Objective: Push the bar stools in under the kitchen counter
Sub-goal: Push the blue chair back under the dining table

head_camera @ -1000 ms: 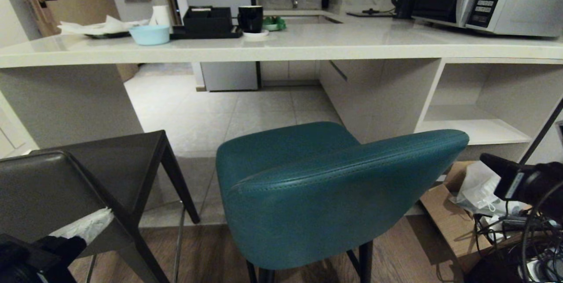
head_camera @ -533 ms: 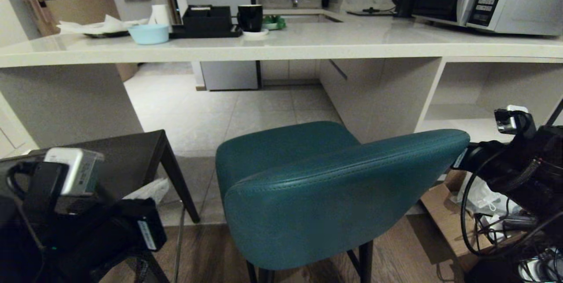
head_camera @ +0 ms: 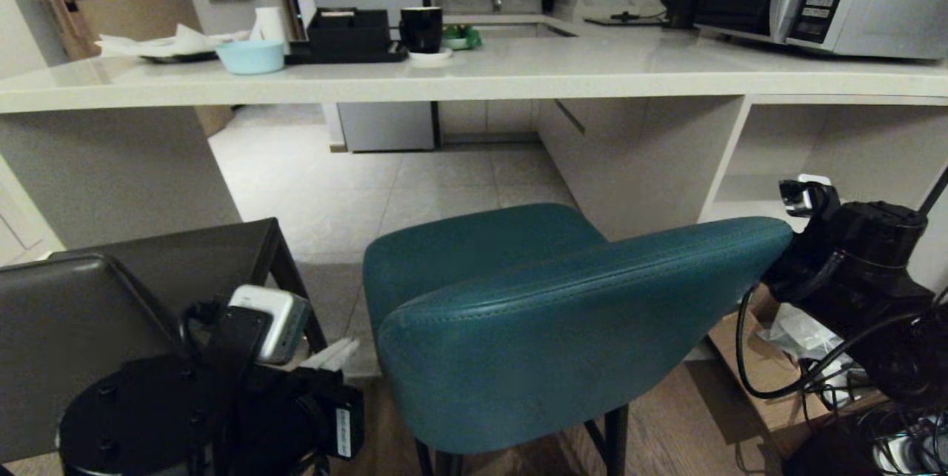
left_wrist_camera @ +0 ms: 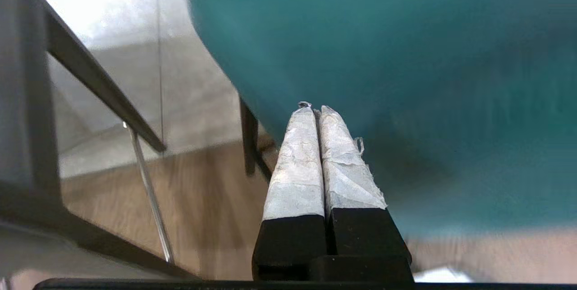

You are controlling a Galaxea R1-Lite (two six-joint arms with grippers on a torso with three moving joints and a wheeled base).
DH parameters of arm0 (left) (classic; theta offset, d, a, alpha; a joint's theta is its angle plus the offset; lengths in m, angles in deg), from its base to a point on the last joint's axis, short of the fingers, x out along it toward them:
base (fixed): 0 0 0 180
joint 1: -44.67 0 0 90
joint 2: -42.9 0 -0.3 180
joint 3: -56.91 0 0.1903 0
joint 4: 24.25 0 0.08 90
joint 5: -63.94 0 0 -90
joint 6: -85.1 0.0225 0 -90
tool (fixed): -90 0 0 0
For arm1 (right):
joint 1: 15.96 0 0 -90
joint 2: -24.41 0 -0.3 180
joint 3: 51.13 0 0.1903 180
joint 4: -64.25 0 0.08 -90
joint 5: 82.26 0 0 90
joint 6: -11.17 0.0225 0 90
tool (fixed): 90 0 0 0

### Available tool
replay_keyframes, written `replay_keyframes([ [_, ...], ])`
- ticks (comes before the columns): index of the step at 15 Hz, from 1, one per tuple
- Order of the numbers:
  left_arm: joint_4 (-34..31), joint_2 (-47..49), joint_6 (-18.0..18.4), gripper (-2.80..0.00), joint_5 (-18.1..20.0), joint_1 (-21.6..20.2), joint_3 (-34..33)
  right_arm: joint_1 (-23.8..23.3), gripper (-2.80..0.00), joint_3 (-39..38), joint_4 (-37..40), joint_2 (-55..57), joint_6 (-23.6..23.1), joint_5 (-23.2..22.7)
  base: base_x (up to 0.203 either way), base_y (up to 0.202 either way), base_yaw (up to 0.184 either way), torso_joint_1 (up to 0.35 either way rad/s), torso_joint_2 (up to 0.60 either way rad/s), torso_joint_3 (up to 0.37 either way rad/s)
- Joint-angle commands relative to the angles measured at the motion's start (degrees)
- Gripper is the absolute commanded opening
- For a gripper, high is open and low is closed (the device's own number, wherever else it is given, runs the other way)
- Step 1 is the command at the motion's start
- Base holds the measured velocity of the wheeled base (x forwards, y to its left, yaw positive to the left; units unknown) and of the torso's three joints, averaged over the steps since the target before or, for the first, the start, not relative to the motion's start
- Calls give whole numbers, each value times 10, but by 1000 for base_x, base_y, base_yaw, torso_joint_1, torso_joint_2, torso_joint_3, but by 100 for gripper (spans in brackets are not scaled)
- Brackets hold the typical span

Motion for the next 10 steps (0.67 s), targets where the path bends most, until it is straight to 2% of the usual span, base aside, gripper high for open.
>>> replay_keyframes([
  [1,1,12,-2,-280,-2,11,-8,11,-280,13,-4,11,0,1,0,0,0,0,0,0],
  [7,-8,43,-4,-280,-2,9,10,73,-280,11,-4,-20,-1,3,0,0,0,0,0,0],
  [10,-8,67,-3,-280,-18,-15,38,86,-280,-30,-4,-52,-1,-1,0,0,0,0,0,0],
])
